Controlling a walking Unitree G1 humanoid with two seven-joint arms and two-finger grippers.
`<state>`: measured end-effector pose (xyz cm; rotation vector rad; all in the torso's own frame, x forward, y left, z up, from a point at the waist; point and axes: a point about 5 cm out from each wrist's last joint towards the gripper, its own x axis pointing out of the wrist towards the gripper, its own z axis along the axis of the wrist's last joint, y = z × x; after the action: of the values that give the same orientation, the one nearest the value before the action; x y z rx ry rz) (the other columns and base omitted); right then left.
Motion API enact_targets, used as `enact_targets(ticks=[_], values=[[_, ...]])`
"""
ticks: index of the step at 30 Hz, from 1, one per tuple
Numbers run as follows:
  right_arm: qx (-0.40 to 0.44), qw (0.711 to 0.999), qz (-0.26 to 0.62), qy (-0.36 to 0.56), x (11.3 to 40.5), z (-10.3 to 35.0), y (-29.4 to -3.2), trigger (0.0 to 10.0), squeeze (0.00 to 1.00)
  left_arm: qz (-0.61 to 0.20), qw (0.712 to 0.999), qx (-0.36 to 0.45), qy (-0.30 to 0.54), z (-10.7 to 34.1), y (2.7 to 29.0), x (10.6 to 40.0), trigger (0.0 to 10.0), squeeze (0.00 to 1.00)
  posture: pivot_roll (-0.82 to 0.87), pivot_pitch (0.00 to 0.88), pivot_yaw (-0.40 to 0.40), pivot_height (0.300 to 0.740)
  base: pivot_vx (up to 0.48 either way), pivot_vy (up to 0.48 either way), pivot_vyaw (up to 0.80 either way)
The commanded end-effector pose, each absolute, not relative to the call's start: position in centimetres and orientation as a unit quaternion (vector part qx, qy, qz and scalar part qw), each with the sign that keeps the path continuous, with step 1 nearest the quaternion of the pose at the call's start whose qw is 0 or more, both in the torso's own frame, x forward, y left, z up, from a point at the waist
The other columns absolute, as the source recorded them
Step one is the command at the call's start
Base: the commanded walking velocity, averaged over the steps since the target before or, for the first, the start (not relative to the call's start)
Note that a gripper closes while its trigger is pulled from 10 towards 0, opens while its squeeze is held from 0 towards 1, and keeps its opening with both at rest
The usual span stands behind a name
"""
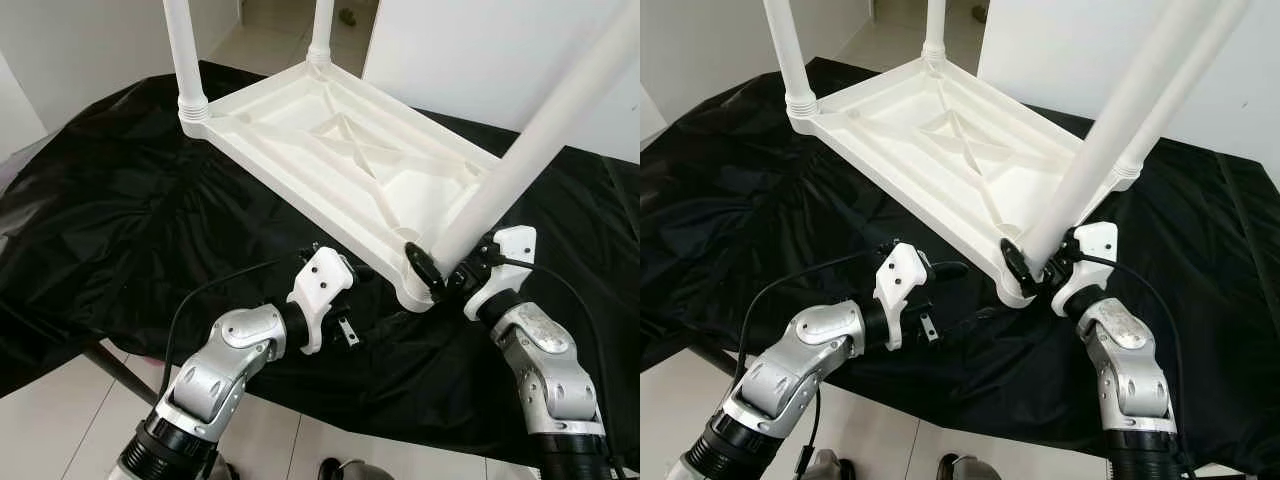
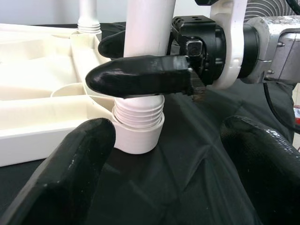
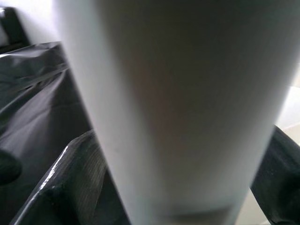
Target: Building children table
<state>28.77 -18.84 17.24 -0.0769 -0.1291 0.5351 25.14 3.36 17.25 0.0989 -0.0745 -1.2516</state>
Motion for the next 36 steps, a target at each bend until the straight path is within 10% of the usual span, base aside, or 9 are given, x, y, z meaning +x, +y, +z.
enact_targets(ticks=[1,4,5,7,8,24,26,27,36], values=[[-0.039,0.957,0.282,-0.062,28.9,17.1,-19.0,10.0,0.00,-0.586,0.808,0.045,-0.033,17.2,3.2,25.0,10.0,0.00,0.06,0.115,-0.098,0.740,0.000,0.000,0.00],[-0.043,0.947,0.313,-0.054,29.4,16.9,-18.8,10.0,0.00,-0.584,0.810,0.046,-0.034,17.2,3.3,25.0,10.0,0.00,0.07,0.111,-0.101,0.740,0.000,0.000,0.00],[-0.048,0.944,0.324,-0.046,29.7,16.6,-18.8,4.7,0.00,-0.583,0.811,0.047,-0.035,17.3,3.3,25.1,10.0,0.00,0.07,0.109,-0.101,0.740,0.000,0.000,0.00],[-0.051,0.941,0.332,-0.041,29.9,16.4,-18.9,4.7,0.00,-0.582,0.811,0.047,-0.035,17.3,3.4,25.1,10.0,0.00,0.07,0.109,-0.101,0.740,0.000,0.000,0.00],[-0.055,0.940,0.335,-0.037,30.2,16.2,-19.1,0.0,0.00,-0.581,0.812,0.048,-0.036,17.3,3.4,25.1,10.0,0.00,0.07,0.109,-0.101,0.740,0.000,0.000,0.00],[-0.042,0.940,0.338,-0.028,30.2,15.5,-20.2,0.0,0.00,-0.580,0.813,0.047,-0.035,17.4,3.4,25.0,10.0,0.00,0.06,0.127,-0.099,0.740,0.000,0.000,0.00],[-0.038,0.941,0.334,-0.029,30.0,15.4,-20.0,1.8,0.00,-0.580,0.812,0.046,-0.035,17.4,3.4,25.0,10.0,0.00,0.06,0.129,-0.099,0.740,0.000,0.000,0.00],[-0.034,0.945,0.324,-0.029,29.9,15.4,-19.8,10.0,0.00,-0.581,0.812,0.046,-0.035,17.4,3.4,25.0,10.0,0.00,0.06,0.132,-0.099,0.740,0.000,0.000,0.00],[-0.004,0.975,0.219,-0.033,29.5,15.0,-17.8,10.0,0.00,-0.583,0.811,0.041,-0.031,17.1,3.3,24.8,10.0,0.00,0.05,0.145,-0.098,0.740,0.000,0.000,0.00]])
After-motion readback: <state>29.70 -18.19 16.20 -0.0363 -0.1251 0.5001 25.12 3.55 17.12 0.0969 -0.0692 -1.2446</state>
